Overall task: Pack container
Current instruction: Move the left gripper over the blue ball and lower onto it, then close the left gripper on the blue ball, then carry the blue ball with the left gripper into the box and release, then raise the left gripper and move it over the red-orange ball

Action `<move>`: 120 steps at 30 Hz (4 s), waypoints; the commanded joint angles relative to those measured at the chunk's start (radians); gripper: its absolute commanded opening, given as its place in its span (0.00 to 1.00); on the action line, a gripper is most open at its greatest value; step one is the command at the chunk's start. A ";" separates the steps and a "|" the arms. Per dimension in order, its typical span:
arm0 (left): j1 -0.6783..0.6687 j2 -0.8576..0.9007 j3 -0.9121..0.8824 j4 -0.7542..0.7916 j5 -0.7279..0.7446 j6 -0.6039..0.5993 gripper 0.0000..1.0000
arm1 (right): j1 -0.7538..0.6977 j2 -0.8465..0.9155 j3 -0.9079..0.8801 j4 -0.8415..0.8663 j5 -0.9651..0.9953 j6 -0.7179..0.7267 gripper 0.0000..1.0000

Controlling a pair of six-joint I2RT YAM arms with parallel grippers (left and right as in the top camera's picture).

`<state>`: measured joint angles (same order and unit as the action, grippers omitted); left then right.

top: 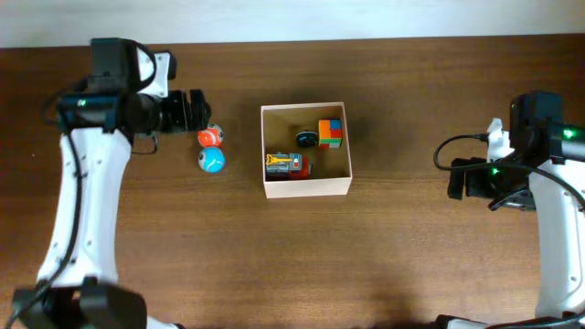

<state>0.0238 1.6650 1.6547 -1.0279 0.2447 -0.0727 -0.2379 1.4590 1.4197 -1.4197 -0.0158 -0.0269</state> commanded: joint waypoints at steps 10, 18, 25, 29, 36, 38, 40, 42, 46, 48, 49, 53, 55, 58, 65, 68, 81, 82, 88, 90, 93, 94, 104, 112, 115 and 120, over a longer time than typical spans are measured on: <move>-0.104 0.222 0.016 -0.032 -0.193 -0.199 0.99 | -0.006 -0.001 0.000 0.001 0.013 -0.003 0.99; -0.146 0.322 0.016 -0.042 -0.294 -0.256 0.99 | -0.006 -0.001 0.000 0.001 0.013 -0.003 0.99; -0.146 0.365 0.016 -0.078 -0.340 -0.252 0.99 | -0.006 -0.001 0.000 0.001 0.013 -0.003 0.99; -0.146 0.383 0.016 -0.091 -0.339 -0.251 0.99 | -0.006 -0.001 0.000 0.001 0.013 -0.003 0.99; -0.146 0.396 0.016 -0.088 -0.340 -0.210 0.99 | -0.006 -0.001 0.000 0.001 0.013 -0.003 0.99; -0.146 0.406 0.016 -0.083 -0.338 -0.205 0.99 | -0.006 -0.001 0.000 0.001 0.013 -0.003 0.99; -0.146 0.421 0.016 -0.076 -0.334 -0.198 0.99 | -0.006 -0.001 0.000 0.001 0.013 -0.003 0.99; -0.146 0.438 0.016 -0.067 -0.308 -0.186 0.99 | -0.006 -0.001 0.000 0.001 0.013 -0.003 0.99; -0.146 0.475 0.016 -0.050 -0.221 -0.150 0.99 | -0.006 -0.001 0.000 0.001 0.013 -0.003 0.99; -0.146 0.482 0.016 -0.050 -0.226 -0.150 0.99 | -0.006 -0.001 0.000 0.001 0.013 -0.003 0.99; -0.146 0.483 0.016 -0.048 -0.226 -0.150 0.99 | -0.006 -0.001 0.000 0.001 0.013 -0.003 0.99; -0.146 0.483 0.016 -0.037 -0.225 -0.150 0.99 | -0.006 -0.001 0.000 0.001 0.013 -0.003 0.99; -0.146 0.483 0.016 -0.037 -0.225 -0.150 0.99 | -0.006 -0.001 0.000 0.001 0.013 -0.003 0.99; -0.146 0.483 0.016 -0.039 -0.225 -0.150 0.97 | -0.006 -0.001 0.000 0.001 0.013 -0.003 0.99; -0.146 0.483 0.016 -0.043 -0.225 -0.150 0.70 | -0.006 -0.001 0.000 0.001 0.013 -0.003 0.99; -0.146 0.483 0.016 -0.046 -0.225 -0.150 0.57 | -0.006 -0.001 0.000 0.001 0.013 -0.003 0.99; -0.146 0.482 0.340 -0.275 -0.225 -0.112 0.49 | -0.006 -0.001 0.000 0.001 0.013 -0.003 0.99; -0.147 0.482 0.387 -0.306 -0.225 -0.112 0.49 | -0.006 -0.001 0.000 0.001 0.013 -0.003 0.99; -0.204 0.482 0.659 -0.463 -0.176 -0.112 0.49 | -0.006 -0.001 0.000 0.001 0.013 -0.003 0.99; -0.245 0.482 0.708 -0.477 -0.154 -0.112 0.49 | -0.006 -0.001 0.000 0.001 0.013 -0.003 0.99; -0.326 0.482 0.732 -0.463 -0.154 -0.112 0.49 | -0.006 -0.001 0.000 0.001 0.013 -0.003 0.99; -0.350 0.482 0.731 -0.457 -0.155 -0.112 0.49 | -0.006 -0.001 0.000 0.001 0.013 -0.003 0.99; -0.468 0.495 0.717 -0.425 -0.211 -0.112 0.70 | -0.006 -0.001 0.000 0.001 0.013 -0.003 0.99; -0.452 0.497 0.717 -0.405 -0.239 -0.112 0.99 | -0.006 -0.001 0.000 0.001 0.013 -0.003 0.99; -0.434 0.497 0.718 -0.406 -0.318 -0.113 0.99 | -0.006 -0.001 0.000 0.001 0.013 -0.003 0.99; -0.368 0.497 0.718 -0.464 -0.459 -0.161 0.99 | -0.006 -0.001 0.000 0.001 0.013 -0.003 0.99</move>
<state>-0.4019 2.1548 2.3688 -1.4628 -0.0803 -0.1921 -0.2379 1.4590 1.4189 -1.4197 -0.0158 -0.0273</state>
